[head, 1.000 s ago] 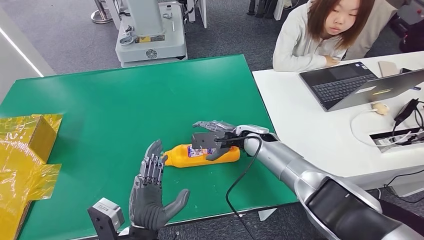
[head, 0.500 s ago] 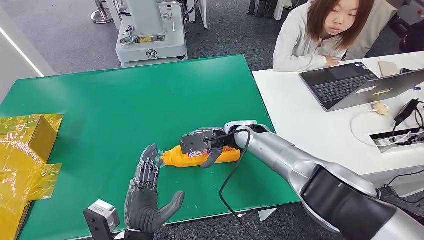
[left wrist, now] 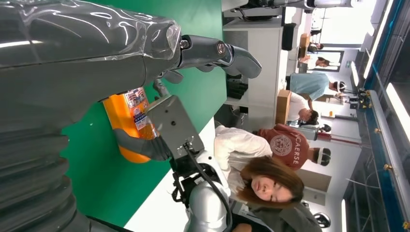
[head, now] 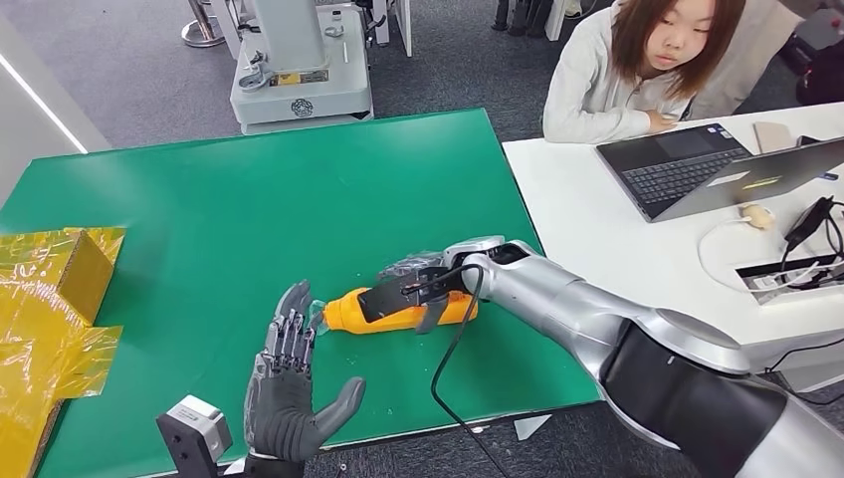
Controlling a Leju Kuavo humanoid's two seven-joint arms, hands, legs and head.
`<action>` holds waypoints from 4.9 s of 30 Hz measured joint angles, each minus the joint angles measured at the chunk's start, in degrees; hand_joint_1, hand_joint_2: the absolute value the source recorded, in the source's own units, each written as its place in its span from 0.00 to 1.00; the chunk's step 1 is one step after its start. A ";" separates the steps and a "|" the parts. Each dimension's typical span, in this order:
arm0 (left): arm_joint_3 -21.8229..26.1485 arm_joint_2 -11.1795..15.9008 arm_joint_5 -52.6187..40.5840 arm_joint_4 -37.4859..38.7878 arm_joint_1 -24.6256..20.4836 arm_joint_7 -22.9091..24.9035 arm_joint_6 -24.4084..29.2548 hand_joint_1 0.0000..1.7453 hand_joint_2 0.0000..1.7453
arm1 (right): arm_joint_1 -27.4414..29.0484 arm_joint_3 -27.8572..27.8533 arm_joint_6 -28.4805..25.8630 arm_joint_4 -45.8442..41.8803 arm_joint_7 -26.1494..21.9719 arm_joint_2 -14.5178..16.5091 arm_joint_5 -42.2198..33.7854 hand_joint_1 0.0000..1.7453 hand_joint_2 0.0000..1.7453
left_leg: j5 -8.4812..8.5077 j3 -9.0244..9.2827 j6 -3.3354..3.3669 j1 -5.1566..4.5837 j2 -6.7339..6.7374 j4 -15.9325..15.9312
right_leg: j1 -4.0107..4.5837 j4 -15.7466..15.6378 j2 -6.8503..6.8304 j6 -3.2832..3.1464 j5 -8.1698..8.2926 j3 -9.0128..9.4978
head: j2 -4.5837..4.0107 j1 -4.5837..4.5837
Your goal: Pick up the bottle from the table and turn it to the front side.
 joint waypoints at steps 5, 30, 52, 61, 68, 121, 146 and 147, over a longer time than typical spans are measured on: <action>0.39 -0.10 -0.18 -0.26 0.25 0.13 -0.16 0.00 1.00 | -0.09 2.04 -0.09 0.11 0.34 -1.04 0.00 0.00 1.00 | 0.00 0.00 0.00 0.00 0.00 0.00 | 0.00 0.00 0.01 0.00 0.00 0.00 | 0.00 0.01; 0.44 -0.34 -0.56 -1.01 0.30 1.06 -0.76 0.00 1.00 | 0.25 5.64 -0.99 -0.47 0.99 -4.08 0.21 1.00 1.00 | 0.00 0.04 0.00 0.00 0.01 0.00 | 0.00 -0.01 0.02 0.00 0.00 0.01 | 0.00 0.01; 2.04 -0.28 -5.63 -3.14 2.38 0.21 4.25 0.00 1.00 | 21.52 -14.63 0.31 -12.70 -9.04 -8.88 -42.72 1.00 1.00 | -0.06 -0.05 0.03 0.02 -0.14 -0.02 | 0.01 -0.06 -0.09 0.04 -0.06 0.02 | 0.00 0.01; 2.65 0.82 -7.26 -4.67 4.48 -0.14 6.88 0.00 1.00 | 38.51 -24.11 -8.31 -25.31 -11.31 -10.29 -42.70 1.00 1.00 | -0.10 -0.12 0.08 0.01 -0.22 -0.03 | 0.01 -0.08 -0.17 0.12 -0.13 0.00 | 0.00 0.01; 2.85 1.56 -8.46 -4.75 5.43 2.36 2.64 0.00 1.00 | 45.89 -30.13 -14.16 -34.23 -15.46 -10.97 -32.62 1.00 1.00 | -0.11 -0.12 0.09 0.00 -0.19 -0.03 | 0.01 -0.10 -0.16 0.14 -0.14 0.00 | 0.00 0.01; 5.06 6.87 15.61 20.95 -12.01 2.94 -17.46 0.00 1.00 | 38.59 -23.39 -27.68 -37.23 -15.03 -4.88 -14.88 1.00 1.00 | -0.05 -0.03 0.03 0.01 -0.07 -0.01 | 0.01 -0.02 -0.02 0.09 -0.10 -0.03 | 0.00 0.01; 7.40 8.65 25.89 7.46 -9.55 7.07 -23.65 0.00 1.00 | 42.61 -25.76 -26.92 -37.91 -14.25 -5.01 -12.38 1.00 1.00 | -0.06 -0.03 0.03 0.00 -0.03 -0.01 | 0.01 -0.03 0.00 0.09 -0.10 -0.02 | 0.00 0.00; 7.00 8.44 25.69 7.46 -9.69 6.93 -23.30 0.00 1.00 | 42.62 -25.83 -26.92 -37.91 -14.25 -5.00 -12.35 1.00 1.00 | -0.06 -0.03 0.03 0.00 -0.03 -0.01 | 0.01 -0.03 0.00 0.09 -0.10 -0.02 | 0.00 0.00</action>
